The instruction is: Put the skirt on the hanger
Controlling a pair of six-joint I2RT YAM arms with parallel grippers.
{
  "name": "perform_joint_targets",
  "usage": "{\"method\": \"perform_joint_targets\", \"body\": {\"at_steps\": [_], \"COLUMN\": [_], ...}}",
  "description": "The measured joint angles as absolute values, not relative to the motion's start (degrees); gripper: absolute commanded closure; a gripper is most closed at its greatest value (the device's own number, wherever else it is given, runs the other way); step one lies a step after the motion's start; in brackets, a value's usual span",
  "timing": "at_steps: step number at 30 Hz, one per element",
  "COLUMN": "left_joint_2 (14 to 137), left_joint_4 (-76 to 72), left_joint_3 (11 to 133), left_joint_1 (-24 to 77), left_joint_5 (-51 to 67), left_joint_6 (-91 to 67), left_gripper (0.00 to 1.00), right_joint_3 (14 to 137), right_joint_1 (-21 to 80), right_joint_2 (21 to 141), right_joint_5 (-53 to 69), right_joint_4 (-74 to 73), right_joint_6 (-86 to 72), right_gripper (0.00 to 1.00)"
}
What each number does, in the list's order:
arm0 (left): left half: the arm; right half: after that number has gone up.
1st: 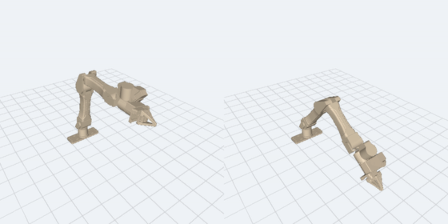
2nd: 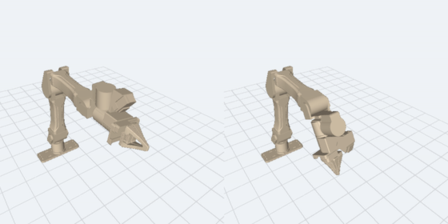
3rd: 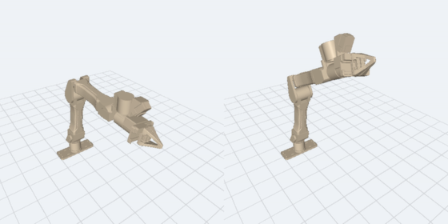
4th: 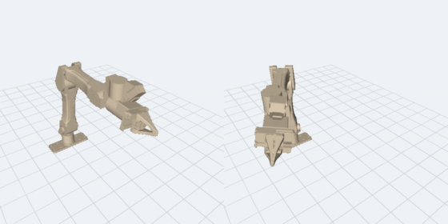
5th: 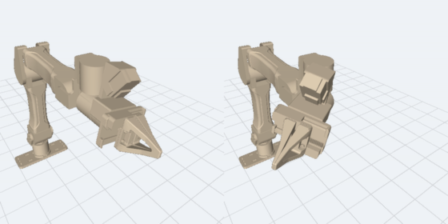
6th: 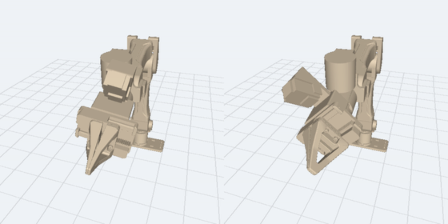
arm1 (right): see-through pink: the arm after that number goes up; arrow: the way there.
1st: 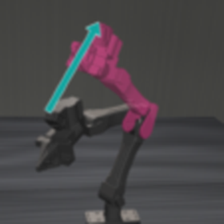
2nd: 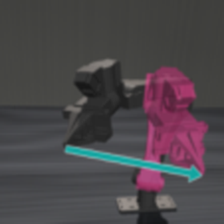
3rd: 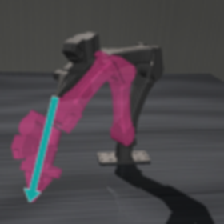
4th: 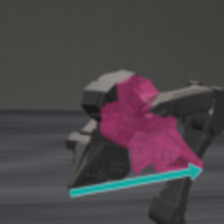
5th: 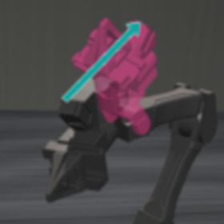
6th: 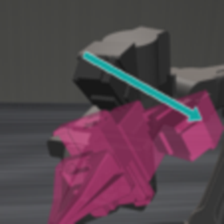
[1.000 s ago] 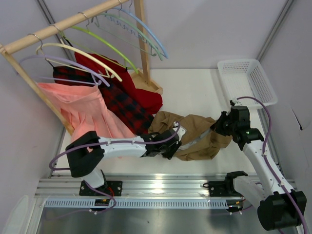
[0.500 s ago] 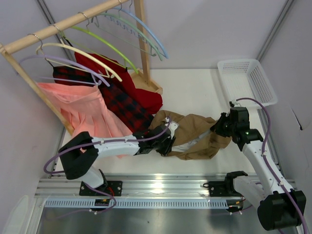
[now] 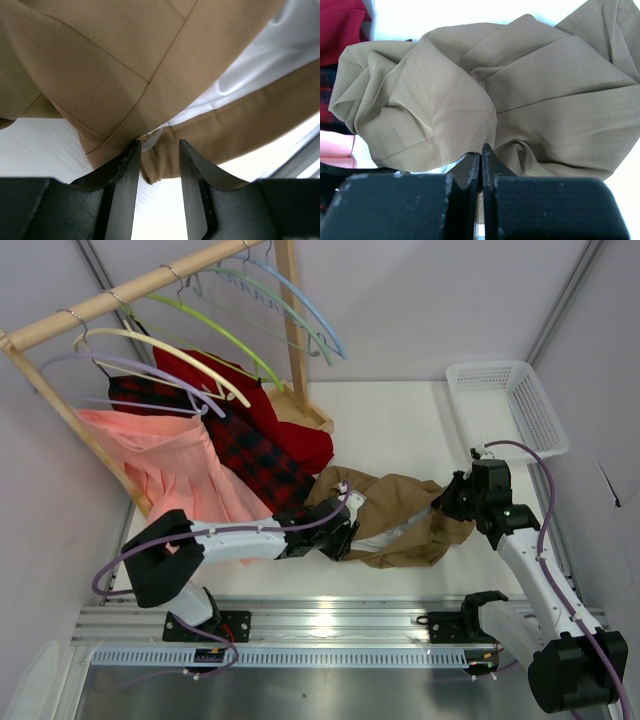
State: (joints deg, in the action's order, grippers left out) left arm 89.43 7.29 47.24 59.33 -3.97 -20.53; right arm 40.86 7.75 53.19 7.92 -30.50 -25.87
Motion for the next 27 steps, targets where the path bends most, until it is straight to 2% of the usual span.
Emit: {"method": "perform_joint_targets", "body": {"at_steps": [7,11,12,13,16,23,27], "left_joint_2": [93.17,93.84,93.91,94.00,94.30,93.73,89.12], "left_joint_4": [8.69,8.69,8.67,8.64,8.43,8.23,9.10], "left_joint_3": [48.14,48.71,48.77,48.84,48.88,48.86,48.82], "left_joint_1": [59.51,59.57,59.61,59.61,59.66,59.70,59.70], "left_joint_5": [-8.36,-9.80,-10.20,-10.48,-11.09,-11.68,-11.53], "left_joint_6": [-20.53,-20.56,-20.58,-20.60,-20.88,-20.82,-20.25], "left_gripper": [0.59,0.66,0.69,0.80,1.00,1.00,1.00], "right_joint_3": [40.86,40.86,40.86,40.86,40.86,40.86,40.86], "right_joint_1": [7.75,7.75,7.75,7.75,7.75,7.75,7.75], "right_joint_2": [53.19,53.19,53.19,53.19,53.19,53.19,53.21], "right_joint_5": [7.94,7.94,7.92,7.92,7.92,7.92,7.88], "right_joint_4": [-30.50,-30.50,-30.50,-30.50,-30.50,-30.50,-30.50], "right_joint_6": [-25.89,-25.89,-25.89,-25.89,-25.89,-25.89,-25.89], "right_gripper": [1.00,1.00,1.00,1.00,1.00,1.00,1.00]}}
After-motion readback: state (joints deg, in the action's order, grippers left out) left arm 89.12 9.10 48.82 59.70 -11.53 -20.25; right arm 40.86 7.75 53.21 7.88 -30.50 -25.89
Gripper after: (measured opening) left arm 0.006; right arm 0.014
